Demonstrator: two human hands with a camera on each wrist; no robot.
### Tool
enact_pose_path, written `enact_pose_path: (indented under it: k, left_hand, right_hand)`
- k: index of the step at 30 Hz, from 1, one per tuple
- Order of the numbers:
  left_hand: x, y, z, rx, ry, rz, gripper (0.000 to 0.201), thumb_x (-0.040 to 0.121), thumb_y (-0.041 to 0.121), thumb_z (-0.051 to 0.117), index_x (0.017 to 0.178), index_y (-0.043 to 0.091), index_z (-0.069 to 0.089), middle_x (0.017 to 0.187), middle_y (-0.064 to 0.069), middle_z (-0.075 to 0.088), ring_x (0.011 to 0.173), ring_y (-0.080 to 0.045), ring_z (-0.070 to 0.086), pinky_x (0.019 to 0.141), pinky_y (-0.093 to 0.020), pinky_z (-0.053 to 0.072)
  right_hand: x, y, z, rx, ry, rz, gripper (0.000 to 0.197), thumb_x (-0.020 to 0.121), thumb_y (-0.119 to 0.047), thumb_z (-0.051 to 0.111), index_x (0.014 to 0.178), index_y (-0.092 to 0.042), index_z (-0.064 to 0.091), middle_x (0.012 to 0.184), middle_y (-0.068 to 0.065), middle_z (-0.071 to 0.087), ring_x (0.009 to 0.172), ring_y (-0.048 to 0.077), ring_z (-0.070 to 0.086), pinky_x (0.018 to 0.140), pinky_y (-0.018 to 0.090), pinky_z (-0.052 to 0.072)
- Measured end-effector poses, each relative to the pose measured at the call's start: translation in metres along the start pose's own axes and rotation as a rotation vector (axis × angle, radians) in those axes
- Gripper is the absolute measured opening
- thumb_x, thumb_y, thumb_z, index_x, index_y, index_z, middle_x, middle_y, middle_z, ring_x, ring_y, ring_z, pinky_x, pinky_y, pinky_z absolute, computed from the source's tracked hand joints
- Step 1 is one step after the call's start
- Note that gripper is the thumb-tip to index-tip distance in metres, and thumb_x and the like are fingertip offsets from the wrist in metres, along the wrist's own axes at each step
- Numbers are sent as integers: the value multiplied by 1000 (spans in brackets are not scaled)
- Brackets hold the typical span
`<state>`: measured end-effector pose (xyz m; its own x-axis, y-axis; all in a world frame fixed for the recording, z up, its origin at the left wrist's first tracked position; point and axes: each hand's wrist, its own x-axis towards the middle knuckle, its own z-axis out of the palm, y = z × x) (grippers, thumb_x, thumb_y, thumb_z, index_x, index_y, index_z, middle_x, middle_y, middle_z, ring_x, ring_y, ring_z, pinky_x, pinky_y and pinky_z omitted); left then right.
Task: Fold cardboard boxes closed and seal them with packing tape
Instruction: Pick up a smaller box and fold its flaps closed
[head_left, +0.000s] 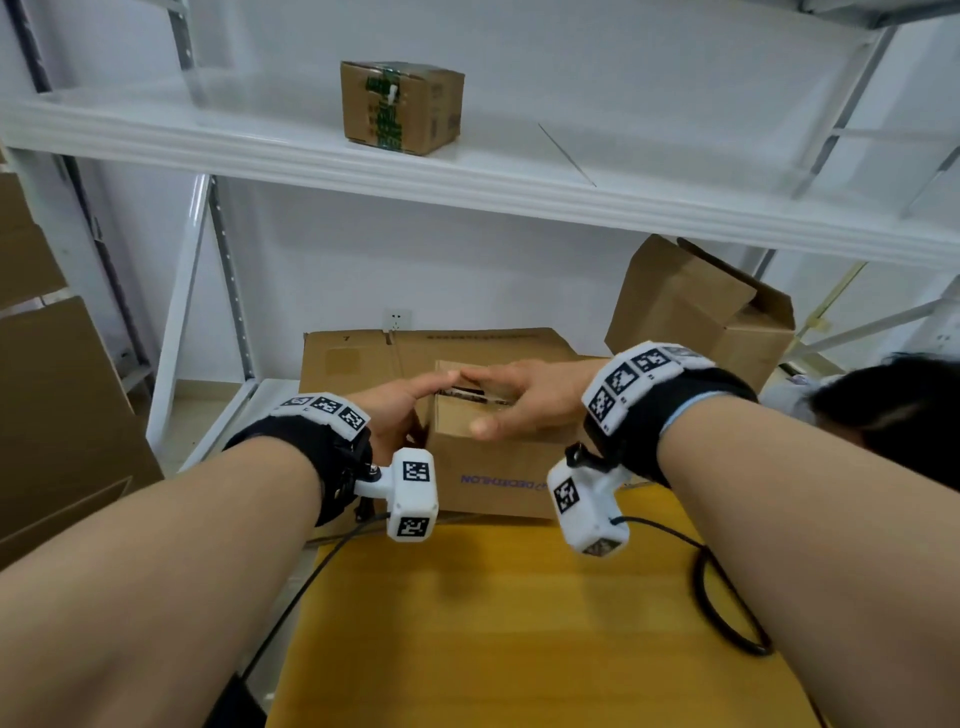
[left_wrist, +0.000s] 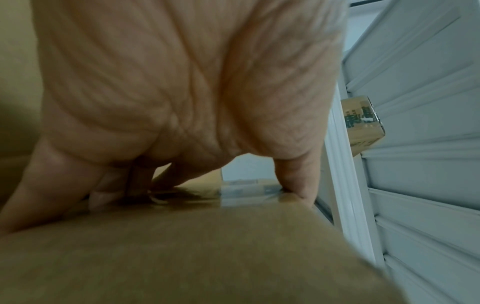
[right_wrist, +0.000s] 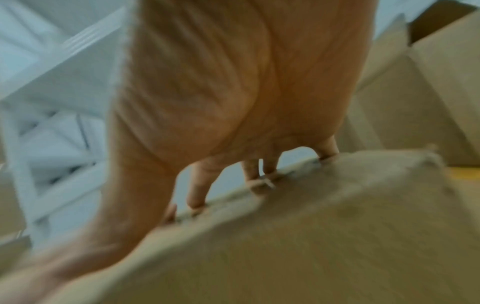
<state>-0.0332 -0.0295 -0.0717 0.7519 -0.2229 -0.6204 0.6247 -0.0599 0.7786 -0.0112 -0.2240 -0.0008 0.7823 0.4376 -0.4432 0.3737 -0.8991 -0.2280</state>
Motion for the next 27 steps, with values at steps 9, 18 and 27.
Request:
enact_pose_path:
  k: [9, 18, 27]
  left_hand:
    - [7, 4, -2, 35, 74, 5, 82, 71, 44, 82, 131, -2, 50, 121, -23, 61, 104, -39, 65, 86, -54, 55]
    - [-15, 22, 8, 150, 103, 120, 57, 71, 22, 83, 124, 13, 63, 112, -8, 63, 97, -24, 60, 64, -34, 56]
    - [-20, 20, 17, 191, 60, 137, 20, 92, 2, 61, 106, 16, 64, 99, -8, 66, 91, -24, 63, 71, -37, 58]
  right_hand:
    - [4, 6, 6, -158, 98, 88, 75, 94, -63, 53, 156, -51, 12, 158, 8, 32, 138, 33, 42, 108, 47, 37]
    - [10, 11, 8, -166, 88, 102, 75, 95, -66, 48, 156, -51, 6, 163, 9, 22, 145, 36, 31, 115, 54, 30]
    - [21, 26, 30, -112, 283, 185, 55, 106, -52, 25, 158, -44, 10, 165, 14, 18, 151, 37, 16, 121, 49, 15]
